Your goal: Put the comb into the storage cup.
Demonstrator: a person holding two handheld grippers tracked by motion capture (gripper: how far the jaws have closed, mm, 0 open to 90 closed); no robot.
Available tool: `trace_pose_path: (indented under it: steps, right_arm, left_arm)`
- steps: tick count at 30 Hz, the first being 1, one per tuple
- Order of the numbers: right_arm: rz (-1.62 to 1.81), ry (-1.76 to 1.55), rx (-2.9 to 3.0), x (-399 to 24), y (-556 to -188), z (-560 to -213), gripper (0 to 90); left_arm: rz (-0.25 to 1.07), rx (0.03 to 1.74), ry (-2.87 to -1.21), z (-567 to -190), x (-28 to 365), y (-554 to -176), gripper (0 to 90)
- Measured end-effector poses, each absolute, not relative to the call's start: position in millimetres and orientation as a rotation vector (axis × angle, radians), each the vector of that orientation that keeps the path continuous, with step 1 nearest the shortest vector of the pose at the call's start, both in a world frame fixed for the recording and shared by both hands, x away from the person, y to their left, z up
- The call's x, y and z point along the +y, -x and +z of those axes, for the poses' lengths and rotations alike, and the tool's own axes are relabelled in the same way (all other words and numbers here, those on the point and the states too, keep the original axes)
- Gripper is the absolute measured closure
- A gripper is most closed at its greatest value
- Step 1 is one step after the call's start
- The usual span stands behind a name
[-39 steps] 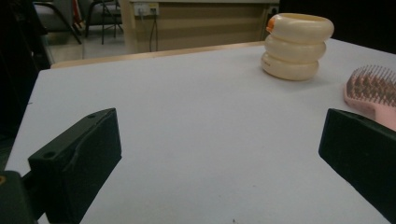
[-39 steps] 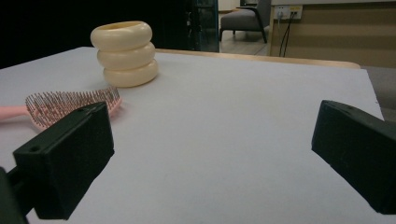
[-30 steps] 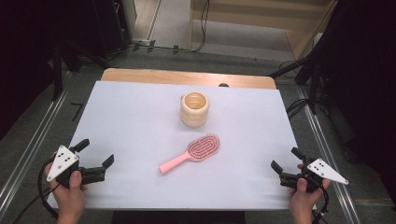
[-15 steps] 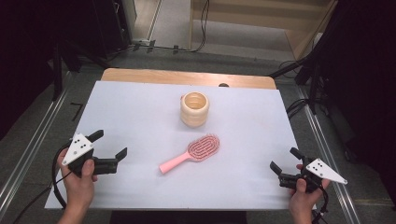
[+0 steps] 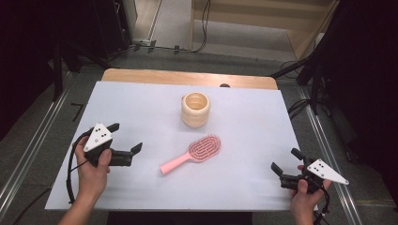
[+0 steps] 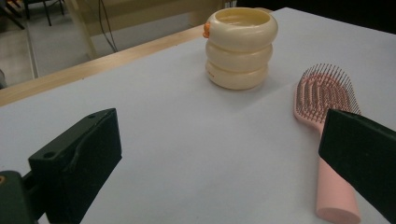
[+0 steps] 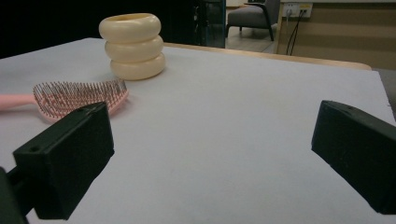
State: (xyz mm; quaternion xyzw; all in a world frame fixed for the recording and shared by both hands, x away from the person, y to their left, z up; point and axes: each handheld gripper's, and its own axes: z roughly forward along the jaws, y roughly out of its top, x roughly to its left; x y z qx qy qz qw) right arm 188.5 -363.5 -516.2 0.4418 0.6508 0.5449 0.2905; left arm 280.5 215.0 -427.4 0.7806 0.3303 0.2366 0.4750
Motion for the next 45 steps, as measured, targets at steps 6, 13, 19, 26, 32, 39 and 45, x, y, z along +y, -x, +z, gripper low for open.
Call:
trace_pose_path:
  steps: [6,13,19,26,32,39,45]
  right_arm:
    - [1.452,-1.174,1.74,-363,-189,-516,0.0]
    - [1.453,-1.176,1.735,-364,-189,-516,0.0]
    - [1.451,-1.176,1.738,-363,-190,-517,0.0]
    - [1.454,-1.178,1.741,-363,-189,-517,0.0]
    - [1.454,-1.176,1.744,-363,-189,-517,0.0]
    - [1.453,-1.173,1.747,-363,-190,-517,0.0]
    - [1.454,-1.174,1.752,-363,-190,-517,0.0]
  left_arm:
    - [0.537,0.793,-1.966,-428,200,-286,0.0]
    - [0.51,0.78,-2.015,-427,183,-292,0.0]
    - [0.479,0.754,-2.049,-428,168,-296,0.0]
    - [0.445,0.733,-2.101,-431,153,-299,0.0]
    - [0.422,0.716,-2.141,-433,142,-301,0.0]
    - [0.403,0.708,-2.176,-435,131,-303,0.0]
    - [0.392,0.699,-2.227,-437,121,-304,0.0]
